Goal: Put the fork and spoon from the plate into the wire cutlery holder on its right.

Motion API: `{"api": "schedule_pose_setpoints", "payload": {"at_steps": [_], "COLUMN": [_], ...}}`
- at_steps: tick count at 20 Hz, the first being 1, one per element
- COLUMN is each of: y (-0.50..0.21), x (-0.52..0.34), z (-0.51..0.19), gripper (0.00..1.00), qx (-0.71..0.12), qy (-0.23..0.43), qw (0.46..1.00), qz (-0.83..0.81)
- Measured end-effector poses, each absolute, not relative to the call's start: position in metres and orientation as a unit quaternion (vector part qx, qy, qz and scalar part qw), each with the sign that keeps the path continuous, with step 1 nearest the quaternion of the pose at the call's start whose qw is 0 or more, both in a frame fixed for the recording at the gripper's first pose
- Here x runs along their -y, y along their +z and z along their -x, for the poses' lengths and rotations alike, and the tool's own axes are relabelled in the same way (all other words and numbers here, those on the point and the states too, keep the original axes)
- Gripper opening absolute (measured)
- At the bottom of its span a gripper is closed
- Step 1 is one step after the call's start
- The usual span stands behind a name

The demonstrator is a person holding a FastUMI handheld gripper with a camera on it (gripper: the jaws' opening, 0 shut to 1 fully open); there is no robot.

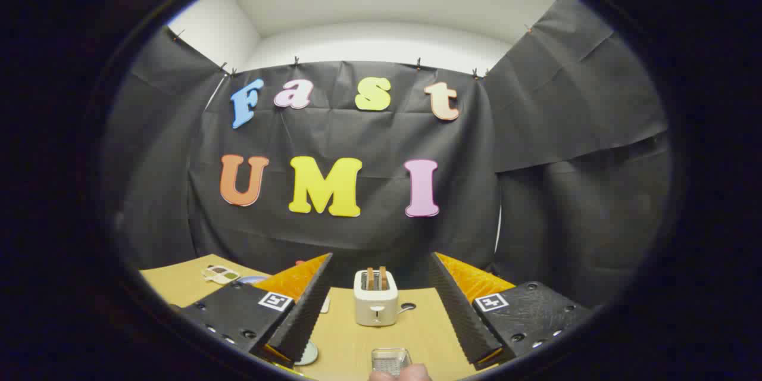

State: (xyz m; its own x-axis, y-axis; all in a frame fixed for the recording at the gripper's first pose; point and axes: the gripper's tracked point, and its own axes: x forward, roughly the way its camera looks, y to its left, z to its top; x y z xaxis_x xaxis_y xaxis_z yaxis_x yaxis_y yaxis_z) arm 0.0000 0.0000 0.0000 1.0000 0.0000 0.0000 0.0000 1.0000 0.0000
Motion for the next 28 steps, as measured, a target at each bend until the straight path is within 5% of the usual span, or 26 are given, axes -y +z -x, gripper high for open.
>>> {"api": "schedule_pose_setpoints", "payload": {"at_steps": [13,28], "y": [0.001,-0.07], "x": [-0.012,-0.064], "z": [0.0,-0.005], "gripper": [0.95,0.95], "qx": [-0.003,-0.139], "qy": [-0.001,0.05], "qw": [1.0,0.989], "qz": [-0.024,-0.005]}}
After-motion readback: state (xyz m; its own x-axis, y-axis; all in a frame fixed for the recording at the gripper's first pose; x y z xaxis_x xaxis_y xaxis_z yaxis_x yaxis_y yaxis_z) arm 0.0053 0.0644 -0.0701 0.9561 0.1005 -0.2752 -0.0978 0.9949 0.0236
